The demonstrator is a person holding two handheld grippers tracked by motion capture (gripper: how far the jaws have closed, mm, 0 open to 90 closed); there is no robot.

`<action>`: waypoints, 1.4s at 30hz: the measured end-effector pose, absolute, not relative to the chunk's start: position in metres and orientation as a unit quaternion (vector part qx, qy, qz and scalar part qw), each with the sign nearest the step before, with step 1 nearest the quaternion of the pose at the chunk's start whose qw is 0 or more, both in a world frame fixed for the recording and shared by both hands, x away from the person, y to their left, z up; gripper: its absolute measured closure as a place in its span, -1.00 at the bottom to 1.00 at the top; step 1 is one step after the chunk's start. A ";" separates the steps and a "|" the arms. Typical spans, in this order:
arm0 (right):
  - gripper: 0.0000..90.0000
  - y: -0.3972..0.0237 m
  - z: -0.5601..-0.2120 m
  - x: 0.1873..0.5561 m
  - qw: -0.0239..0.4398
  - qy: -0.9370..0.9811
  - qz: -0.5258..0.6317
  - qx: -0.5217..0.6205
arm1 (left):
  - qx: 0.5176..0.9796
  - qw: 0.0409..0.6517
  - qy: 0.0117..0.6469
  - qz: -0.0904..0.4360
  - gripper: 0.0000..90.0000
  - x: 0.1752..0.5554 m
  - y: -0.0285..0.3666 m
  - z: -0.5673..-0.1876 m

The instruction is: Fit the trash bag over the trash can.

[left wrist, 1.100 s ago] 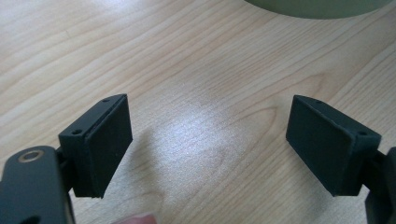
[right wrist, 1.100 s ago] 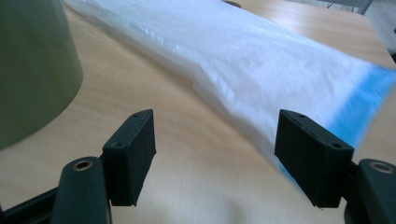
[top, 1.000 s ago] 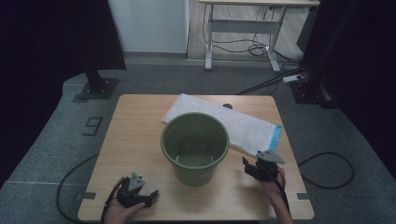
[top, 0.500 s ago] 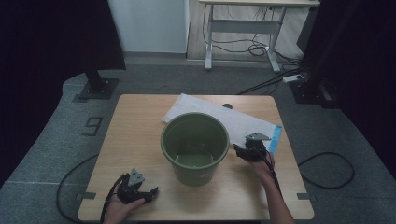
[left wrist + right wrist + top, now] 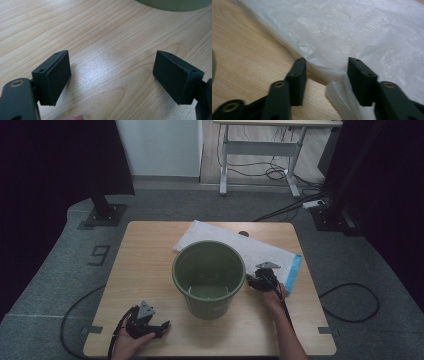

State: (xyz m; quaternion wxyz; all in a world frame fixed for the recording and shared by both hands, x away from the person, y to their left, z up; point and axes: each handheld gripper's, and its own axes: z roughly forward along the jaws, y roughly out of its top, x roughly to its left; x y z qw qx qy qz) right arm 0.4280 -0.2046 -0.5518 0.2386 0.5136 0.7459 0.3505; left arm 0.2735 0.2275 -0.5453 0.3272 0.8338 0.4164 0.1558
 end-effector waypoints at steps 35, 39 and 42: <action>0.94 -0.298 -0.530 0.273 0.248 0.714 0.423 0.500 | 0.827 0.326 0.430 0.160 -0.68 0.267 0.233 -0.545; 0.92 -0.308 -0.535 0.260 0.239 0.713 0.423 0.506 | 0.827 0.326 0.430 0.160 -0.68 0.267 0.233 -0.546; 0.86 -0.308 -0.538 0.258 0.240 0.720 0.415 0.502 | 0.827 0.326 0.430 0.160 -0.68 0.267 0.233 -0.545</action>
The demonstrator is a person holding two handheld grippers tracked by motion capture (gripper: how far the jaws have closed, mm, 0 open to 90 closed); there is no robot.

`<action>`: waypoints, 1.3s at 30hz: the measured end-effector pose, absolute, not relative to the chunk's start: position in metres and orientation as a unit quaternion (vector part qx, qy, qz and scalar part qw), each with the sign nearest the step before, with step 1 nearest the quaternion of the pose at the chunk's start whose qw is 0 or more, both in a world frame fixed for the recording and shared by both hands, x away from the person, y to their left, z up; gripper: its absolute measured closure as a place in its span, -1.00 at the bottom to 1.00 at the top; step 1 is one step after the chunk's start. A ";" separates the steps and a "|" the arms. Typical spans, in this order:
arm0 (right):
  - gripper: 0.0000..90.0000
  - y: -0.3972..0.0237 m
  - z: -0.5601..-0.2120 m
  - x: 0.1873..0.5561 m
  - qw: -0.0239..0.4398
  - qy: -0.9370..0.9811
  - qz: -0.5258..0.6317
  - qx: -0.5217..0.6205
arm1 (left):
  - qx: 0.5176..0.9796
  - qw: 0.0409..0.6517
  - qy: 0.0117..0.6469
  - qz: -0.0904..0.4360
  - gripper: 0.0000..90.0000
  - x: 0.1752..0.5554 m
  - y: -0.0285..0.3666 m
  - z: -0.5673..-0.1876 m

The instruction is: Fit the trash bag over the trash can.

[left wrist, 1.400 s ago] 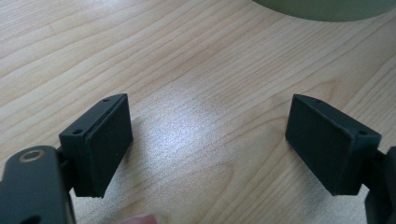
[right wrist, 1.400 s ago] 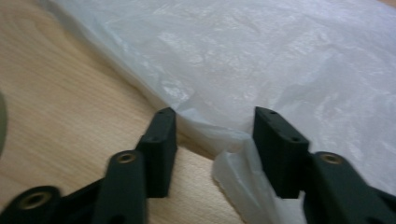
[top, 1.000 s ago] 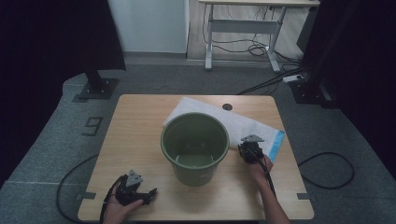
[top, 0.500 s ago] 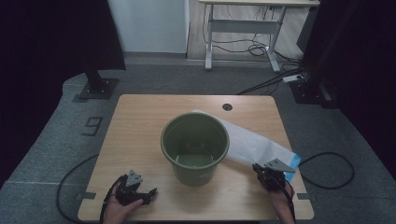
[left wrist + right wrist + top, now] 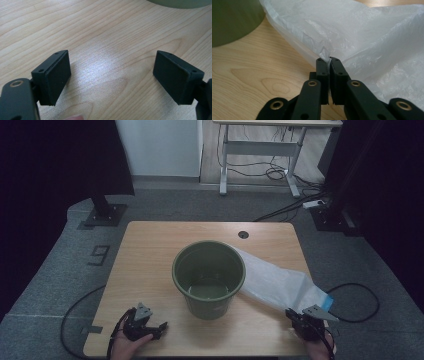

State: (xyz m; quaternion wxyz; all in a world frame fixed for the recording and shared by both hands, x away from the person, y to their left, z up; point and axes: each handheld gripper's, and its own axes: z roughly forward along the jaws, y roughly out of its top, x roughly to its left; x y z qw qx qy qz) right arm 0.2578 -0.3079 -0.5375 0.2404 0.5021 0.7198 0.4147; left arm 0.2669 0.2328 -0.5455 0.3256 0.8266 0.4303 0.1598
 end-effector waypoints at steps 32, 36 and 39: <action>0.04 -0.196 -0.536 0.344 0.212 0.771 0.423 0.426 | 0.827 0.326 0.429 0.159 -0.68 0.268 0.232 -0.546; 0.04 -0.190 -0.542 0.347 0.196 0.788 0.409 0.416 | 0.828 0.326 0.429 0.159 -0.68 0.268 0.232 -0.546; 0.13 -0.189 -0.547 0.348 0.200 0.794 0.388 0.423 | 0.827 0.326 0.429 0.159 -0.68 0.268 0.232 -0.546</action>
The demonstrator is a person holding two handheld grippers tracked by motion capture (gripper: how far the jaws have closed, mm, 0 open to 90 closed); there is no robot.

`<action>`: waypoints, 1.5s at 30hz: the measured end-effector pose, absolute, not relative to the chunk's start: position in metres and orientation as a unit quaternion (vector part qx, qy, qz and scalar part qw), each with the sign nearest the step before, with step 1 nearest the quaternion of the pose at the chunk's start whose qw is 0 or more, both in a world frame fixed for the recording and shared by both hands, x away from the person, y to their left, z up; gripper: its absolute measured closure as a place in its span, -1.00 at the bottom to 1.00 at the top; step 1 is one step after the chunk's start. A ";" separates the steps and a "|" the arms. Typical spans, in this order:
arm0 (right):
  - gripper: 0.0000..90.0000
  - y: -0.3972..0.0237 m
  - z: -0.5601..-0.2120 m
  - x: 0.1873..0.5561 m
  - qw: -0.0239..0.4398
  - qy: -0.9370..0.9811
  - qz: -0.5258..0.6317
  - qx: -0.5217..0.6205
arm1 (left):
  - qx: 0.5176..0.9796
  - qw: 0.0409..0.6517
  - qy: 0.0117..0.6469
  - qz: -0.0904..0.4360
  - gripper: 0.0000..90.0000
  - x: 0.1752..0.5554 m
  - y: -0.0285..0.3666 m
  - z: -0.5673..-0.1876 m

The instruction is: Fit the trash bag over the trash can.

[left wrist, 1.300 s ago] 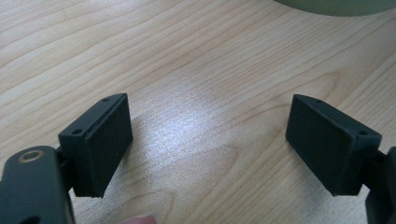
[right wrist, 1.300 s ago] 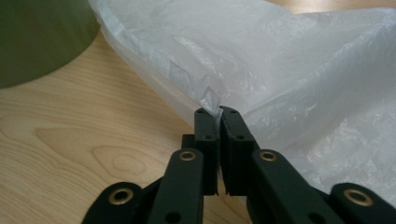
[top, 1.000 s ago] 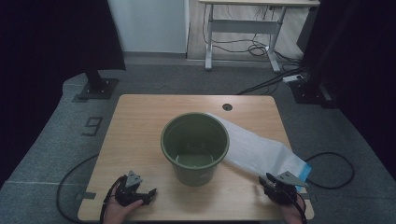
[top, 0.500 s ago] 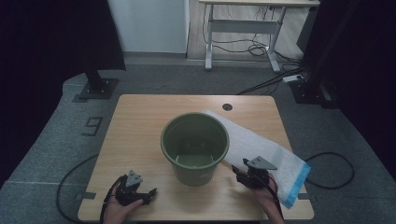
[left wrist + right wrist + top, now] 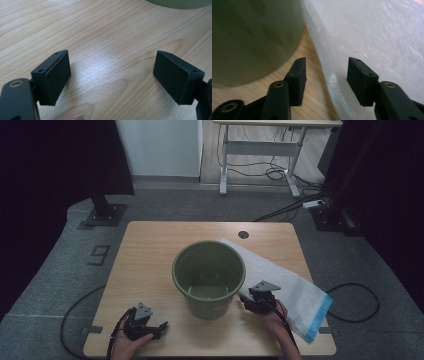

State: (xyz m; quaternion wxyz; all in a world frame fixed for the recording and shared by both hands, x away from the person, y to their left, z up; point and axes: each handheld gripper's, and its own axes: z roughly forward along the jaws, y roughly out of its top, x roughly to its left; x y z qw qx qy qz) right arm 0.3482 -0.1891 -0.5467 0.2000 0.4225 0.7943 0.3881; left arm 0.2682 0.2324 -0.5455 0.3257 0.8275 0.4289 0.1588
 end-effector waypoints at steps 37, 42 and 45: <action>-0.01 -0.205 -0.541 0.312 0.244 0.776 0.374 0.446 | 0.827 0.326 0.430 0.159 -0.69 0.270 0.233 -0.545; -0.11 -0.186 -0.544 0.333 0.246 0.776 0.381 0.438 | 0.827 0.326 0.430 0.158 -0.69 0.270 0.233 -0.545; -0.12 -0.177 -0.546 0.342 0.248 0.777 0.381 0.436 | 0.827 0.326 0.430 0.158 -0.69 0.271 0.233 -0.545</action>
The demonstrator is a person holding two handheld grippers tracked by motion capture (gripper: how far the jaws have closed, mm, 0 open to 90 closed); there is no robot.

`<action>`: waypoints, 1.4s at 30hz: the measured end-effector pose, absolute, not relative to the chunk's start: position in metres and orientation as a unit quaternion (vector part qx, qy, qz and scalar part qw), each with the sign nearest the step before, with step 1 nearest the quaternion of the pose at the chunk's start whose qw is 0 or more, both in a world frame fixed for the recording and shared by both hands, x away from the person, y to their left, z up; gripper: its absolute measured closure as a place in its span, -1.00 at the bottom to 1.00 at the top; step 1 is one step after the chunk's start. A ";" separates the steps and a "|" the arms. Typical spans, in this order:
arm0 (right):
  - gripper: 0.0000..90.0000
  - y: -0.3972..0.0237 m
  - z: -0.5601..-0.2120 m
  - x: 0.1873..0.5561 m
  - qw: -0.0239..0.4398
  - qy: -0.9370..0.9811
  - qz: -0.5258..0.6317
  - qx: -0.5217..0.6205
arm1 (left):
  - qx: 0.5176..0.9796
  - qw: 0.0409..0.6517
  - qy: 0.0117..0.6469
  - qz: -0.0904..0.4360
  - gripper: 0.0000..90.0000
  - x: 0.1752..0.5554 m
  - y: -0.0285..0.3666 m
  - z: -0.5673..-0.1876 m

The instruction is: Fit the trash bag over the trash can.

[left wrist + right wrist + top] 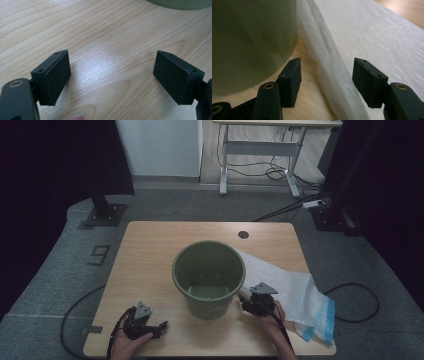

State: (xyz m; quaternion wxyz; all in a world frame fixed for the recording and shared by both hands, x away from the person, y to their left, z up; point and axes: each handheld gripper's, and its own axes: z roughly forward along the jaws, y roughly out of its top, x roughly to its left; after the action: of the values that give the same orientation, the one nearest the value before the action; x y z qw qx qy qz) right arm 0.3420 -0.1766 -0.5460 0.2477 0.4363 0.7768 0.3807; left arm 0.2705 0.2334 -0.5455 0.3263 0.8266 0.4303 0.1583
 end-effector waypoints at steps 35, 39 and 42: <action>0.98 -0.229 -0.501 0.341 0.264 0.674 0.487 0.490 | 0.827 0.326 0.430 0.159 -0.68 0.270 0.233 -0.545; 0.98 -0.240 -0.484 0.333 0.269 0.642 0.521 0.495 | 0.827 0.326 0.430 0.159 -0.68 0.270 0.233 -0.545; 0.98 -0.243 -0.474 0.328 0.275 0.623 0.542 0.493 | 0.827 0.326 0.430 0.159 -0.68 0.270 0.233 -0.545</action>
State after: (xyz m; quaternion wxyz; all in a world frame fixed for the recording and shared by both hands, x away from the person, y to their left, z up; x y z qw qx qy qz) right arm 0.3276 -0.2426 -0.4739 0.2749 0.4927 0.6229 0.5419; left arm 0.2704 0.2333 -0.5455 0.3262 0.8266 0.4302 0.1588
